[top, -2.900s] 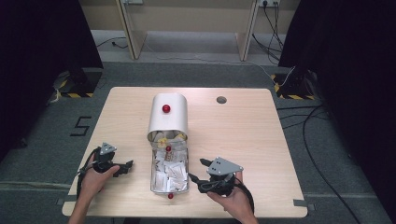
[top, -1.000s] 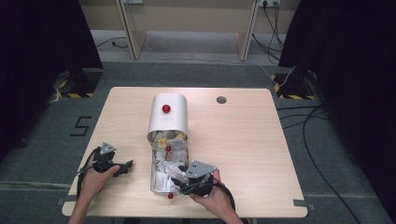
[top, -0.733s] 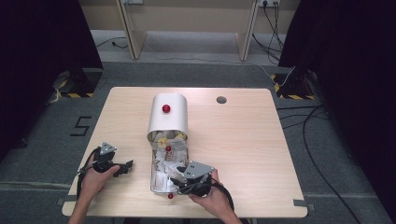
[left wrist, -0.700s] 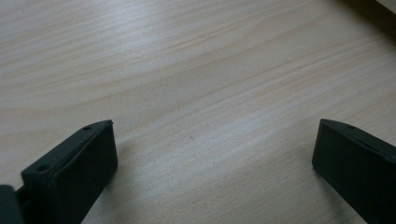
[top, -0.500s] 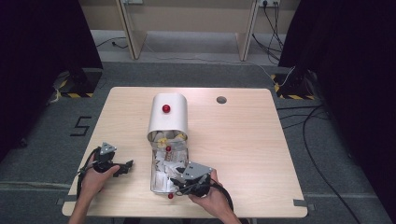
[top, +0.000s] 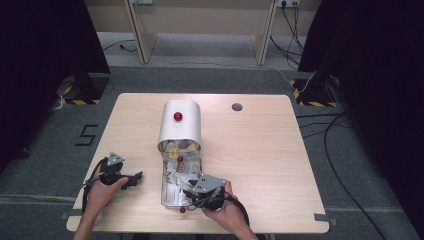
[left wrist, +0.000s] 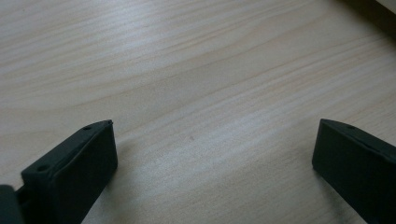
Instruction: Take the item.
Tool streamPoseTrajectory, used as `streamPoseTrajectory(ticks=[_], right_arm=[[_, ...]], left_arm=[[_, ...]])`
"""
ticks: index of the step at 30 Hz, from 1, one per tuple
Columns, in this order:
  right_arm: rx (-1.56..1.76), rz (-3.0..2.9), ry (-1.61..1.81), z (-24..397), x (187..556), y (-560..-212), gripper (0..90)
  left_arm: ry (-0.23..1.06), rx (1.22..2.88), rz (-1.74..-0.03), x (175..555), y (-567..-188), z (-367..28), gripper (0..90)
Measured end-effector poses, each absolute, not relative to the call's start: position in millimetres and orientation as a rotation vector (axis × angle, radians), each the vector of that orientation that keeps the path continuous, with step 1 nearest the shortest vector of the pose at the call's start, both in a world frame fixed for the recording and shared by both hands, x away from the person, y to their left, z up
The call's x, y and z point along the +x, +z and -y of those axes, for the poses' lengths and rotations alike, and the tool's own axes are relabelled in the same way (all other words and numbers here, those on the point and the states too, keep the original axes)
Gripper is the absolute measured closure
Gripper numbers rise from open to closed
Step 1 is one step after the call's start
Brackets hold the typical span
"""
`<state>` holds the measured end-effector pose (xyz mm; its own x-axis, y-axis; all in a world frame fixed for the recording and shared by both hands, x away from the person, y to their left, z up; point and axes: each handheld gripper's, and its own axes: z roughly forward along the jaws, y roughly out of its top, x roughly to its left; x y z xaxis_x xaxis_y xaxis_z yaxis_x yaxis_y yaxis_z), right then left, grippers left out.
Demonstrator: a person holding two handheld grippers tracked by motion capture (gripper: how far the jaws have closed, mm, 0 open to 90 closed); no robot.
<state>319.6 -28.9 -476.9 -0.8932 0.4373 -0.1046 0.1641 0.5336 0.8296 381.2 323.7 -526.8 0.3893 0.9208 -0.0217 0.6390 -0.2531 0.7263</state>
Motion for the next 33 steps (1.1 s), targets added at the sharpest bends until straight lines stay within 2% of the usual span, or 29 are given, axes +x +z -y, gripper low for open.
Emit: streamPoseTrajectory(ticks=[16, 25, 33], right_arm=[[0.486, -2.480, 1.254, 28, 321, -480, 66.5], [0.432, -2.446, 1.237, 31, 319, -477, 83.9], [0.419, -2.395, 1.303, 36, 316, -465, 86.4]], left_arm=[[0.549, 1.995, -1.332, 381, -527, -324, 0.0], [0.549, 1.995, -1.332, 381, -527, -324, 0.0], [0.549, 1.991, -1.333, 381, -527, -324, 0.0]])
